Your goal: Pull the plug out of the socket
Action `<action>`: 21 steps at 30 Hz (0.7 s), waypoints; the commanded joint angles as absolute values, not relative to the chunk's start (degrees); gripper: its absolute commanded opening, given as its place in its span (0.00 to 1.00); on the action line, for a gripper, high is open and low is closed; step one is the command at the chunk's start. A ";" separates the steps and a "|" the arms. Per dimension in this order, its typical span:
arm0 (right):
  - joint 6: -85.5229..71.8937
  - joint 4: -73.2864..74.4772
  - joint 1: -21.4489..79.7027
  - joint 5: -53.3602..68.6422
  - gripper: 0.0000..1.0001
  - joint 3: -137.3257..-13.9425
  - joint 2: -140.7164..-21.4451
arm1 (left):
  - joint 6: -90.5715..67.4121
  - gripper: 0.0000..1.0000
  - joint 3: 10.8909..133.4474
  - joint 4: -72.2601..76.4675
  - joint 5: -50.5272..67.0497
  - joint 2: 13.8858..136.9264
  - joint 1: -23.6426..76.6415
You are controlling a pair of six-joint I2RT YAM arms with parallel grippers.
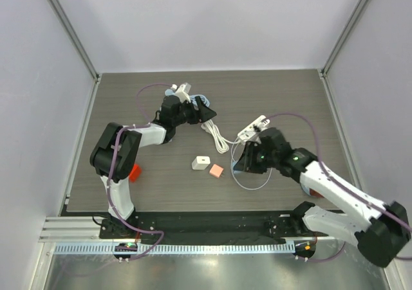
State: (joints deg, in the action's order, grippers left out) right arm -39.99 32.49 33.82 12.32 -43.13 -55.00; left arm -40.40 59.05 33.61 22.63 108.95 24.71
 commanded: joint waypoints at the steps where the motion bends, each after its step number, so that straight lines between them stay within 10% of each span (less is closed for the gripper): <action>1: -46.05 20.31 41.54 6.27 0.01 -40.78 -62.91 | -40.69 0.74 59.06 36.47 23.47 109.34 24.61; 10: -45.97 18.54 49.83 3.34 0.07 -48.60 -86.21 | -40.34 0.74 59.15 36.39 23.55 109.42 24.52; 21: -45.97 20.29 49.92 2.20 0.80 -48.69 -83.07 | -41.13 0.74 59.41 37.09 25.05 110.04 24.00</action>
State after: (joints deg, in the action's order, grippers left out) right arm -45.84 19.86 49.78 3.97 -47.48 -86.87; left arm -40.62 59.05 33.71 23.88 110.00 24.53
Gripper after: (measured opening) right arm 0.774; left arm 0.743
